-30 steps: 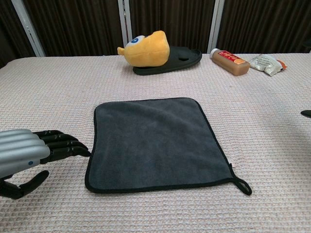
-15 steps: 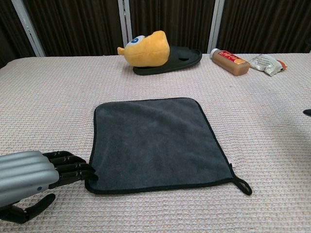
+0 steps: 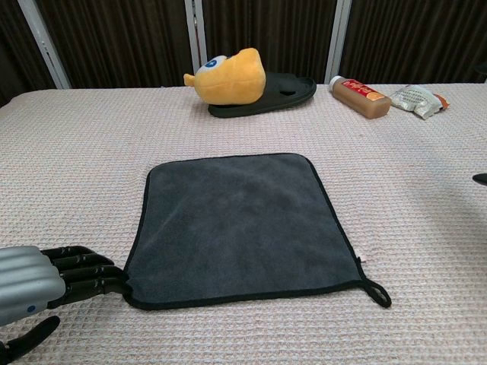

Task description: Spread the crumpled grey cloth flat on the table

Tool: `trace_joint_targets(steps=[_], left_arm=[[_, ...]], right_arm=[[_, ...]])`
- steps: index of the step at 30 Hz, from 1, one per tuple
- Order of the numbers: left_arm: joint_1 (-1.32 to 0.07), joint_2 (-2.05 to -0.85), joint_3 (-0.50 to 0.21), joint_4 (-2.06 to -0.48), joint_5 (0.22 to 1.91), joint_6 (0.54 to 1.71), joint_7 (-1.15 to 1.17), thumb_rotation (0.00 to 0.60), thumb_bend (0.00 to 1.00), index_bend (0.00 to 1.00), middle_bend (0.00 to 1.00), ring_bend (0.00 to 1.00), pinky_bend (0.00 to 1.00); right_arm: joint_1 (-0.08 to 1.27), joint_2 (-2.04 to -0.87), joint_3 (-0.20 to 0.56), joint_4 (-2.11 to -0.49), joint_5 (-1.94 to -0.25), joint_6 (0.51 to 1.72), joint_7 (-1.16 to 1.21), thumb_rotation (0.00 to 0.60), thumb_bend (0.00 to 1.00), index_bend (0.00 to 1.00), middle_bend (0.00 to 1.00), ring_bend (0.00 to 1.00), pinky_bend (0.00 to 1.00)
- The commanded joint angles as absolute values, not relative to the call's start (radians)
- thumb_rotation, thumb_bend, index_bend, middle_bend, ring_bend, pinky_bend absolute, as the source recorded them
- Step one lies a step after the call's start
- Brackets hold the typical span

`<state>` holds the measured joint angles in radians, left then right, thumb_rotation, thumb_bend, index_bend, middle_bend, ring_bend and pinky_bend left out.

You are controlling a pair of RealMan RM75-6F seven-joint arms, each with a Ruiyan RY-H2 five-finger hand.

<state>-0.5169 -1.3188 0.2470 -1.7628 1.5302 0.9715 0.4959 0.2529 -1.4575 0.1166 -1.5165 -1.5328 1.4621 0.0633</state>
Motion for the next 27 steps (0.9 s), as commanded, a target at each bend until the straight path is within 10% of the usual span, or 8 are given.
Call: trace_joint_targets(steps=[1,14,27], left_arm=[[-0.509,-1.315,0.245,-1.763,1.537,0.984,0.476,0.600,0.73,0.06,0.04,0.00,0.03],[-0.456,-1.309,0.194,-1.810,1.621,1.150,0.290,0.600,0.15,0.00,0.00,0.00,0.02],[-0.249,-1.389,0.017,-1.703,1.590,1.614,0.281,0.600,0.07,0.00,0.00,0.00,0.01]], right_arm=[[0.253,-1.459,0.115,-1.516,-1.534,1.461,0.060,0.600,0.16,0.00,0.00,0.00,0.00],[0.250,-1.457,0.109,-1.502,-1.524,1.450,0.044,0.600,0.16,0.00,0.00,0.00,0.00],[0.207,-1.408,0.065,-1.473,-1.528,1.466,0.004,0.600,0.16,0.00,0.00,0.00,0.00]])
